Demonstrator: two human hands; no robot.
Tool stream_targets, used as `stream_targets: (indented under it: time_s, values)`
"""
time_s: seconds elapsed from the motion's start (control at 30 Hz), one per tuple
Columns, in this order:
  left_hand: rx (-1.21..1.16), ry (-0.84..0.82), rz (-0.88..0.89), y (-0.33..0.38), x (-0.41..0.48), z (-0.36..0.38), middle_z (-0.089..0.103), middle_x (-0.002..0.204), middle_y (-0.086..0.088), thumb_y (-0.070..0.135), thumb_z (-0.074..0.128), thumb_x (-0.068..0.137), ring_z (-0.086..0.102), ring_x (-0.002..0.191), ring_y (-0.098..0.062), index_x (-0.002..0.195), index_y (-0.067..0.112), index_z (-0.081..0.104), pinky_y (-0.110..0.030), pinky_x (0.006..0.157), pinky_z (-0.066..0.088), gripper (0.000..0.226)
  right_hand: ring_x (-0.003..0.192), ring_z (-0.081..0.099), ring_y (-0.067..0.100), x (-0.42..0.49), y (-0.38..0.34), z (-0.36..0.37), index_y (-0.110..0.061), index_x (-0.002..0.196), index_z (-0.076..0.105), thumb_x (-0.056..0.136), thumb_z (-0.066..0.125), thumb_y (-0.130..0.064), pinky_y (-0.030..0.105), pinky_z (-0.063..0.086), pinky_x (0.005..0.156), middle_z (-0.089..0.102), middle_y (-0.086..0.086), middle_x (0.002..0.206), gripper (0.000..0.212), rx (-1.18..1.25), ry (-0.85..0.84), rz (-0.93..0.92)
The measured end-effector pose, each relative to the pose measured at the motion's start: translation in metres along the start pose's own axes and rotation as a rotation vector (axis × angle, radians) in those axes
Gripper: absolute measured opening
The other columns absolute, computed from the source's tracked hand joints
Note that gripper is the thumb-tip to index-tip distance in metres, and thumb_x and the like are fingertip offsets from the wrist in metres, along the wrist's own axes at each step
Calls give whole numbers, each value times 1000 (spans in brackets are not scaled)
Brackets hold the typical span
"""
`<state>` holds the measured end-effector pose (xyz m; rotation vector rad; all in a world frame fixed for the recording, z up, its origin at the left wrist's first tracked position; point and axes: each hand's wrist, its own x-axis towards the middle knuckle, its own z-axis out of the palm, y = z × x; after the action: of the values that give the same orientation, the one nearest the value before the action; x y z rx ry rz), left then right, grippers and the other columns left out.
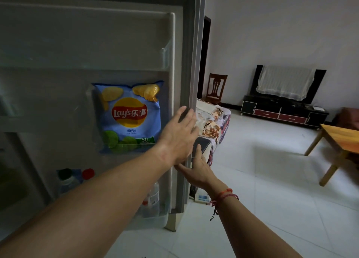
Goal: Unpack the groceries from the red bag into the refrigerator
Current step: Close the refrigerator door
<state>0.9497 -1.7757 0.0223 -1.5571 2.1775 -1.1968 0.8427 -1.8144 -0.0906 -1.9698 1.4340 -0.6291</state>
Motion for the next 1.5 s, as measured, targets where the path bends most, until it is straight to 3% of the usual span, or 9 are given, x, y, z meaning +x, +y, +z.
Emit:
stream_targets:
  time_s: [0.1, 0.33, 0.57, 0.87, 1.07, 1.2, 1.3, 1.4, 1.5]
  values:
    - [35, -28, 4, -6, -2, 5, 7, 163, -22, 40, 29, 102, -2, 151, -36, 152, 6, 24, -57, 119, -2, 61, 157, 7, 30, 5, 3, 4, -12, 158, -19, 89, 68, -55, 43, 18, 126, -4, 14, 170, 120, 55, -21, 9]
    - [-2, -1, 13, -9, -8, -3, 13, 163, -19, 38, 31, 102, 5, 151, -33, 150, 4, 30, -53, 120, 0, 58, 152, 27, 33, 0, -4, 11, -23, 159, -19, 94, 65, -47, 47, 27, 123, 17, 16, 168, 109, 183, -67, 0]
    - [-63, 58, 37, -4, -38, -13, 13, 162, -19, 36, 33, 101, 5, 151, -33, 149, 5, 32, -52, 121, 0, 58, 155, 16, 30, -26, -4, 9, -15, 160, -18, 97, 64, -44, 42, 22, 122, 1, 12, 170, 107, 219, -54, 26]
    - [-185, 235, 61, 3, -108, -28, 28, 159, -19, 44, 48, 93, 19, 150, -31, 136, 8, 55, -53, 120, 10, 57, 154, 20, 29, -100, -18, 22, -20, 162, -10, 93, 61, -59, 43, 28, 120, 3, 6, 171, 106, 203, 23, 1]
    - [-311, 273, 16, 9, -175, -50, 26, 160, -17, 43, 60, 87, 18, 150, -29, 137, 11, 55, -55, 118, 22, 60, 154, 20, 26, -169, -28, 28, -20, 162, -7, 96, 54, -60, 41, 25, 122, 6, 6, 170, 98, 119, -1, -98]
    - [-356, 265, -43, 15, -223, -67, 24, 161, -15, 43, 59, 88, 16, 151, -28, 140, 12, 52, -52, 117, 19, 61, 147, 37, 26, -211, -34, 37, -33, 161, -4, 94, 45, -70, 49, 36, 119, 24, 6, 167, 91, 83, -1, -179]
    - [-408, 275, -98, 16, -262, -78, 20, 163, -14, 40, 50, 91, 14, 152, -27, 144, 13, 47, -51, 118, 18, 59, 130, 53, 21, -241, -41, 47, -34, 160, 4, 97, 42, -64, 37, 46, 107, 45, 9, 154, 80, 45, 59, -266]
    - [-485, 273, -158, 16, -299, -86, 14, 164, -12, 39, 44, 93, 11, 152, -25, 148, 15, 41, -53, 117, 25, 60, 121, 56, 14, -261, -53, 54, -38, 160, 10, 100, 32, -63, 41, 51, 104, 50, 9, 149, 69, 93, 117, -370]
    - [-550, 254, -210, 16, -337, -90, 9, 165, -10, 37, 49, 94, 6, 153, -24, 151, 17, 37, -54, 116, 28, 62, 122, 55, 7, -272, -74, 59, -44, 157, 19, 102, 27, -61, 40, 53, 101, 48, -3, 149, 59, 164, 148, -483]
